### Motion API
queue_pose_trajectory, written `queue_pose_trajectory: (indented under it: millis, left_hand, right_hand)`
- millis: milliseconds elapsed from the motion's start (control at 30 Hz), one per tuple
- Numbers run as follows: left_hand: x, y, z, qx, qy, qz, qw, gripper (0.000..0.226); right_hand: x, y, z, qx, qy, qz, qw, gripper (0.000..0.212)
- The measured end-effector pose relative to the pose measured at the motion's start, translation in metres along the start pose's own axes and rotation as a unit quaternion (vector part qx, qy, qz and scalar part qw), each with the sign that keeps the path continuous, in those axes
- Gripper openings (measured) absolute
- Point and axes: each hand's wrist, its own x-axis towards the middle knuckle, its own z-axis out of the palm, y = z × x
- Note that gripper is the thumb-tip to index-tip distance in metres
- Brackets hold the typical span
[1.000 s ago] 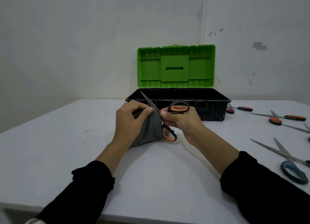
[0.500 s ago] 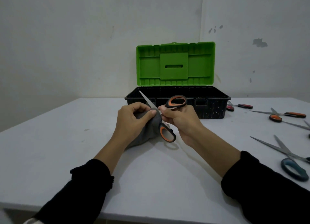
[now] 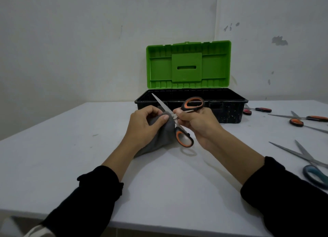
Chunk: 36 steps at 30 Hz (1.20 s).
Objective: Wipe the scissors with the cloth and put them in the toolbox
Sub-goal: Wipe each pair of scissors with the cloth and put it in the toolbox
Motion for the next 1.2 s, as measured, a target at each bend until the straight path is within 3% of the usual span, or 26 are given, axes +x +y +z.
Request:
queue_pose_trajectory:
  millis: [133, 233, 300, 400, 533, 700, 800, 933, 1000, 1200]
  left_hand:
    - [-0.001, -0.003, -0.007, 0.026, 0.019, -0.008, 0.999, 0.006]
    - [-0.001, 0.001, -0.003, 0.029, 0.038, 0.012, 0.999, 0.005]
    - [0.000, 0.001, -0.001, 0.032, 0.034, 0.026, 0.999, 0.006]
    - [0.000, -0.004, -0.007, 0.032, 0.021, 0.010, 0.999, 0.005]
    - [0.000, -0.006, -0.011, 0.045, 0.015, -0.022, 0.999, 0.007]
    - [0.002, -0.005, -0.015, 0.056, 0.128, -0.030, 0.990, 0.005]
    - [0.003, 0.001, -0.011, 0.064, 0.185, 0.021, 0.980, 0.003]
    - [0.008, 0.000, -0.010, 0.068, 0.212, 0.059, 0.973, 0.008]
    - [0.012, 0.000, -0.009, 0.061, 0.193, 0.083, 0.976, 0.008]
    - [0.015, 0.000, 0.000, 0.081, 0.032, 0.116, 0.989, 0.016]
  right_hand:
    - [0.005, -0.008, -0.009, -0.038, 0.007, -0.020, 0.999, 0.003]
    - [0.006, -0.002, -0.003, -0.078, 0.002, -0.034, 0.996, 0.008]
    - [0.004, -0.002, 0.000, -0.055, -0.009, -0.035, 0.998, 0.004]
    - [0.005, -0.012, -0.006, -0.027, -0.028, -0.036, 0.999, 0.008]
    - [0.006, -0.023, -0.018, -0.083, -0.019, -0.046, 0.995, 0.007]
    - [0.012, -0.033, -0.030, -0.178, 0.046, -0.095, 0.978, 0.011]
    - [0.013, -0.039, -0.032, -0.239, 0.014, -0.075, 0.968, 0.023]
    - [0.007, -0.049, -0.026, -0.319, -0.050, -0.017, 0.946, 0.016]
    - [0.005, -0.048, -0.020, -0.317, -0.077, 0.001, 0.945, 0.015]
    - [0.007, -0.038, -0.017, -0.326, -0.071, 0.017, 0.943, 0.020]
